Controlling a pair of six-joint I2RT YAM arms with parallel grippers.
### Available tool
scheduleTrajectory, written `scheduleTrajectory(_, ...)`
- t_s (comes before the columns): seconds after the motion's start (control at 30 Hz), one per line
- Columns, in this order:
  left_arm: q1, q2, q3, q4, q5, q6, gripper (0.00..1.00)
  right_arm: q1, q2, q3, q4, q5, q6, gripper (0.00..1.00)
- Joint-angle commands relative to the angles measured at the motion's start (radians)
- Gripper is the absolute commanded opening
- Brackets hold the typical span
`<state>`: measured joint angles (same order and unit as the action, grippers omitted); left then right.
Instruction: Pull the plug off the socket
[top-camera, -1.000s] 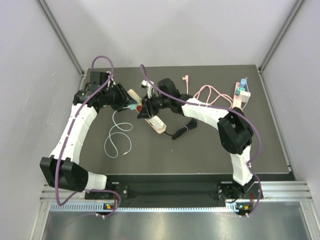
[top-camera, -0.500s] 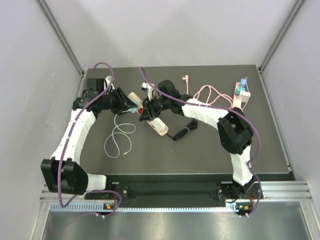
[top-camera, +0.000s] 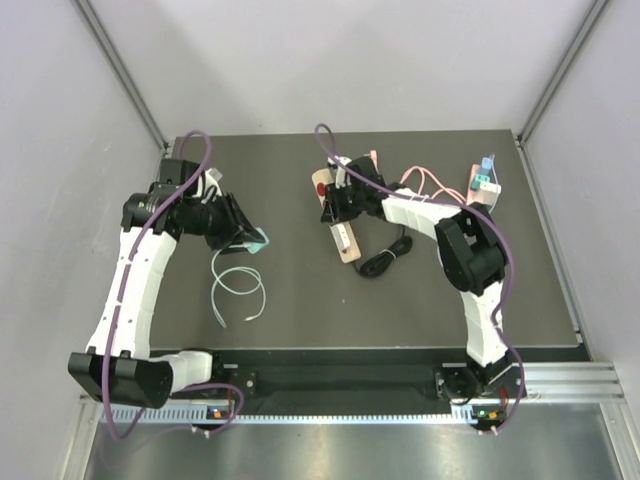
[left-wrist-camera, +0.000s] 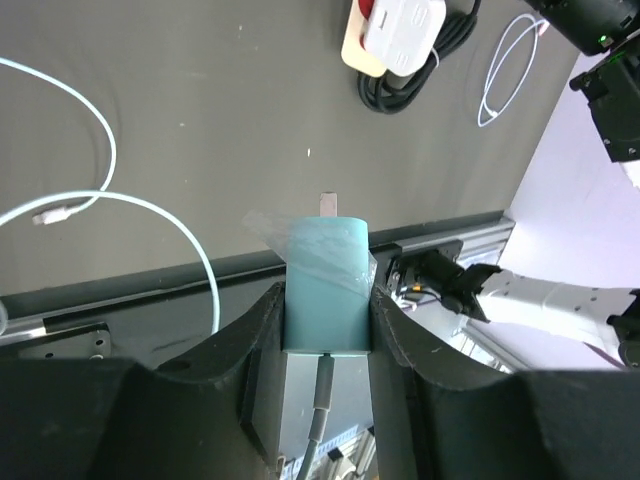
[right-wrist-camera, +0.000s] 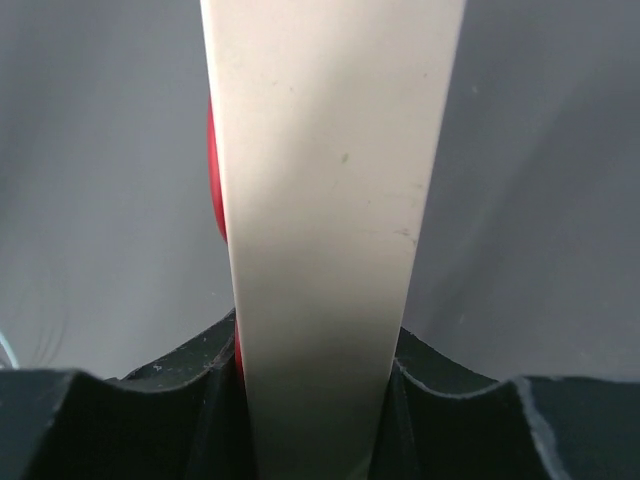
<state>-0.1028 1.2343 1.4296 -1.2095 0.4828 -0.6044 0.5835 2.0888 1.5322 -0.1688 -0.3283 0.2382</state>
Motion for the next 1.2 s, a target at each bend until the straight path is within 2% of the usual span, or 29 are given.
scheduleTrajectory(0.0, 0.002, -0.019, -0.023, -0.007, 0.053, 0.032, 0.00, 0.027, -0.039, 0.005, 0.071, 0.020, -0.013, 0.00)
scheduleTrajectory(0.17, 0.035, -0.036, -0.072, 0.060, -0.071, 0.009, 0.00, 0.015, -0.064, -0.033, 0.124, -0.061, -0.005, 0.00)
scheduleTrajectory(0.23, 0.095, -0.064, -0.124, 0.122, -0.084, 0.005, 0.00, 0.010, -0.067, -0.046, 0.144, -0.130, -0.008, 0.00)
scheduleTrajectory(0.27, 0.156, -0.073, -0.192, 0.198, -0.075, 0.002, 0.00, 0.006, -0.070, -0.047, 0.149, -0.158, -0.011, 0.00)
scheduleTrajectory(0.47, 0.357, -0.081, -0.433, 0.476, -0.021, -0.067, 0.00, -0.002, -0.087, -0.066, 0.207, -0.351, -0.027, 0.00)
scheduleTrajectory(0.5, 0.380, -0.073, -0.457, 0.573, -0.015, -0.083, 0.00, -0.002, -0.090, -0.067, 0.212, -0.362, -0.027, 0.00)
scheduleTrajectory(0.63, 0.477, 0.010, -0.541, 0.790, -0.004, -0.164, 0.00, -0.002, -0.098, -0.069, 0.226, -0.411, -0.017, 0.00)
scheduleTrajectory(0.73, 0.531, 0.106, -0.552, 0.931, -0.006, -0.218, 0.01, -0.002, -0.107, -0.072, 0.229, -0.429, -0.017, 0.00)
scheduleTrajectory(0.8, 0.554, 0.190, -0.537, 0.968, -0.007, -0.238, 0.02, -0.002, -0.116, -0.073, 0.229, -0.439, -0.016, 0.00)
scheduleTrajectory(1.0, 0.571, 0.413, -0.419, 0.984, -0.021, -0.225, 0.09, -0.002, -0.139, -0.089, 0.236, -0.463, -0.004, 0.00)
scheduleTrajectory(1.17, 0.577, 0.522, -0.344, 1.024, 0.002, -0.235, 0.14, -0.001, -0.154, -0.083, 0.230, -0.472, 0.000, 0.00)
